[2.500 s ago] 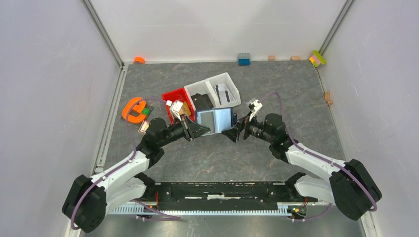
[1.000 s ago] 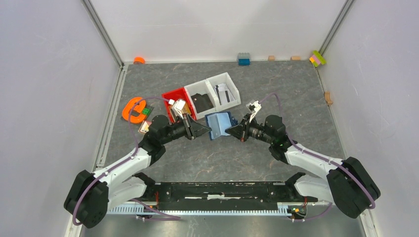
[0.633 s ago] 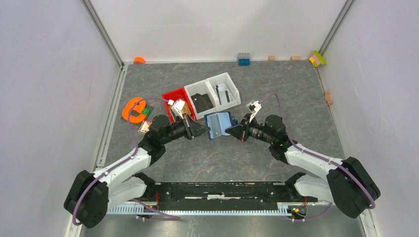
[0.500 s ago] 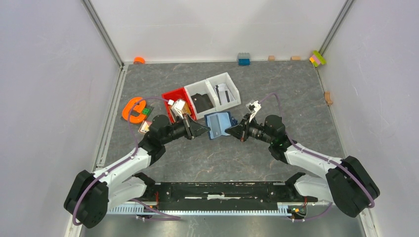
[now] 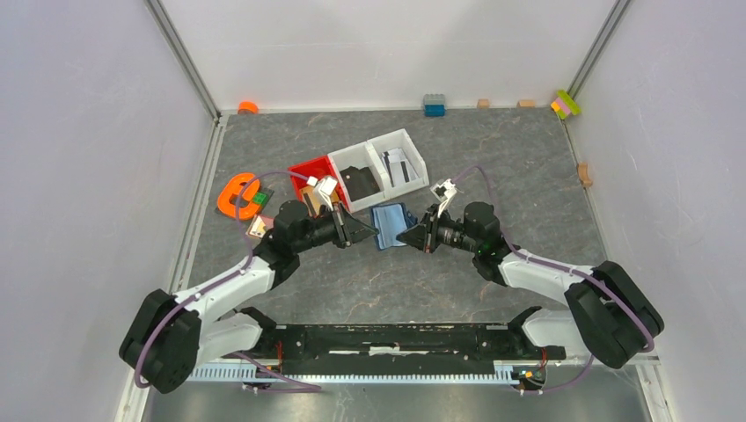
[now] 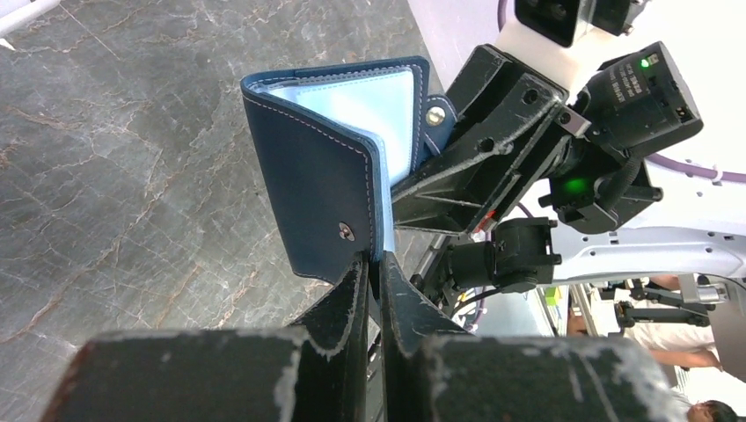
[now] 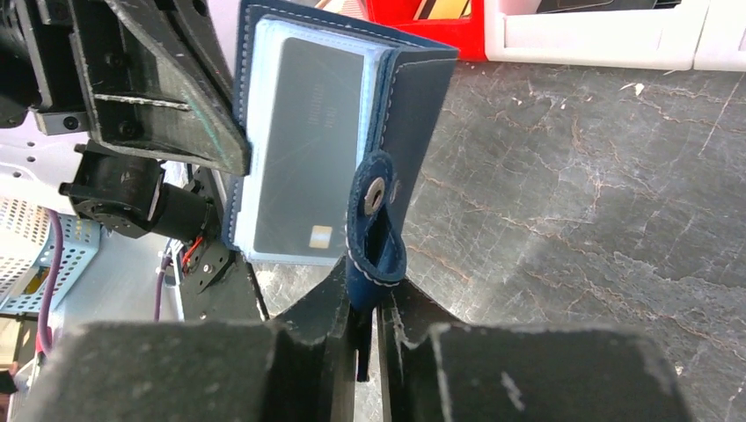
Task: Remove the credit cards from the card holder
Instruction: Remove the credit card from the card holder.
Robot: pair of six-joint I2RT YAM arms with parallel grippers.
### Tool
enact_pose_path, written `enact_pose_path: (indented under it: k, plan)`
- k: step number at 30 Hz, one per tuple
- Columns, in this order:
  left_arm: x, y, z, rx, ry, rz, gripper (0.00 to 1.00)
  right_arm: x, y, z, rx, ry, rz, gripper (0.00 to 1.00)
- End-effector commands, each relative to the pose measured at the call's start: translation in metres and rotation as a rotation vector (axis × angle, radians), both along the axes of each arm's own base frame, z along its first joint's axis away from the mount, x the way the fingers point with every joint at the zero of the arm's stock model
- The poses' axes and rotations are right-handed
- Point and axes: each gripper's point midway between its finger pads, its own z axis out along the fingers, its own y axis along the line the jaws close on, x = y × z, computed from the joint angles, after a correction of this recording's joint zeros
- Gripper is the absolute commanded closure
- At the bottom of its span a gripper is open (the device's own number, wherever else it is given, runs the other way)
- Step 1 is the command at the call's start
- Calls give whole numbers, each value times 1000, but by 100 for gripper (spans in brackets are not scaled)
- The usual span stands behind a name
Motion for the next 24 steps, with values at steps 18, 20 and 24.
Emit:
enact_pose_path:
  k: [18,20,24]
  plan:
    - [-3,-21,16,-8,-41,-101,98,-6,21,29,52,-81,96,17]
    - [-5,-23,17,-10,-44,-113,98,-6,23,27,41,-78,100,16]
    - [-5,-24,17,-9,-48,-113,98,-6,26,24,28,-68,107,28]
